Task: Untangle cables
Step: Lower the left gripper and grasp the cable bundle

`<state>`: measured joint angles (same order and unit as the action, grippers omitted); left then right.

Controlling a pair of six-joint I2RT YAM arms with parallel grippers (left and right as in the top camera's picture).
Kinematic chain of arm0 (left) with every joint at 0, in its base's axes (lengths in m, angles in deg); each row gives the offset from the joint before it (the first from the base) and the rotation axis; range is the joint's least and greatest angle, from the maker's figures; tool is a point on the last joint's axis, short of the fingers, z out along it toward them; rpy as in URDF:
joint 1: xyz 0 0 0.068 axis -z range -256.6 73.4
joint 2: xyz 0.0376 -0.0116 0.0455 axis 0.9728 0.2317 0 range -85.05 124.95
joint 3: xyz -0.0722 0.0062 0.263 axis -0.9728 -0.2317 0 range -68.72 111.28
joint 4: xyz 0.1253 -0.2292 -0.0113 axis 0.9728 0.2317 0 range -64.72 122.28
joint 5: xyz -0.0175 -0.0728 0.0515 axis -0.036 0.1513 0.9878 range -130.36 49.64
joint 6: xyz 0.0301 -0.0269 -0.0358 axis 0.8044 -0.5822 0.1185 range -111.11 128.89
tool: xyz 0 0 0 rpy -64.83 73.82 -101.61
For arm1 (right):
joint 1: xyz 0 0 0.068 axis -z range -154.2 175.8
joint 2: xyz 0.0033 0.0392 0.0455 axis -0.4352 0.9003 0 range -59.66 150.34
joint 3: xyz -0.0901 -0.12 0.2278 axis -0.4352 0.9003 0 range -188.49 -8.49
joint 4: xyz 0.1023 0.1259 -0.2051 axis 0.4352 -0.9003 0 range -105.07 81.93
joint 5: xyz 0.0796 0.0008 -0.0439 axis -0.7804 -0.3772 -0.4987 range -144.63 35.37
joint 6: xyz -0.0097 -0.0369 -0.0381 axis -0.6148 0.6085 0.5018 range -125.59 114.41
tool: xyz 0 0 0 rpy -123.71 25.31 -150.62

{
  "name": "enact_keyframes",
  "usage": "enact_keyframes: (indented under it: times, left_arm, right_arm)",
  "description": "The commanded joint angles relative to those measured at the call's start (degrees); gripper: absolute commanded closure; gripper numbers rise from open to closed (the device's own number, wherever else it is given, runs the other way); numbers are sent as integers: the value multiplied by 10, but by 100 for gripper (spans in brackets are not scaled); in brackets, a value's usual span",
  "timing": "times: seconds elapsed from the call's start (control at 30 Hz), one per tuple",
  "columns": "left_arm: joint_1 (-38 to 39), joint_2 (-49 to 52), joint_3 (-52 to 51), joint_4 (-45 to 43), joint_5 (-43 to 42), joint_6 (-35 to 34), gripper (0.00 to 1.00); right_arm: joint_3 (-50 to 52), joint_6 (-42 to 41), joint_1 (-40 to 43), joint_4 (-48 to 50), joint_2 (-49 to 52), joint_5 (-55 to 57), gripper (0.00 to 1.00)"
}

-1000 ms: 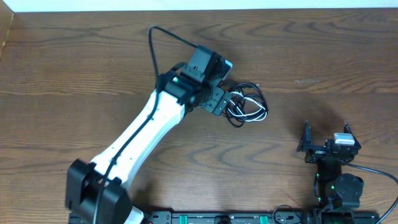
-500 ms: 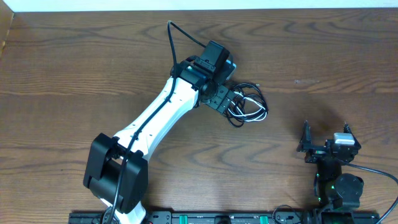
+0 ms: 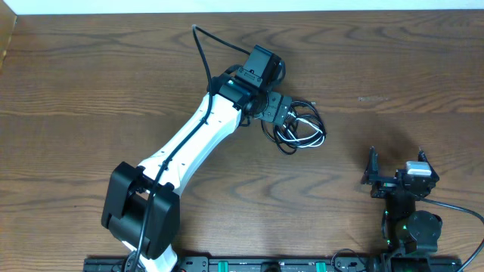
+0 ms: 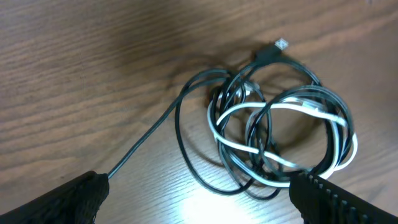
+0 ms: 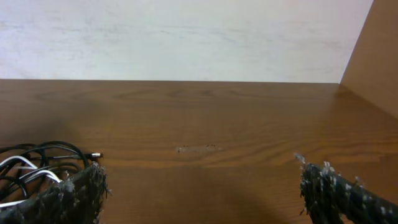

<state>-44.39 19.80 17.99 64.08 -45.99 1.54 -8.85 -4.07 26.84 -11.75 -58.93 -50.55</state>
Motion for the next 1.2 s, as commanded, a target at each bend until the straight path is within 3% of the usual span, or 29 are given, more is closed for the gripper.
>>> enact_keyframes:
  times: [0.0, 0.8, 1.1, 1.17]
  left_arm:
    - [0, 19, 13, -6, 30, -79, 2]
    - [47, 138, 12, -29, 38, -97, 0]
    - [47, 146, 12, -29, 38, -97, 7]
    - [47, 149, 10, -32, 38, -97, 16]
  right_arm:
    - [1, 3, -3, -2, -2, 3, 1]
    - [1, 3, -3, -2, -2, 3, 1]
    - [1, 3, -3, -2, -2, 3, 1]
    - [1, 3, -3, -2, -2, 3, 1]
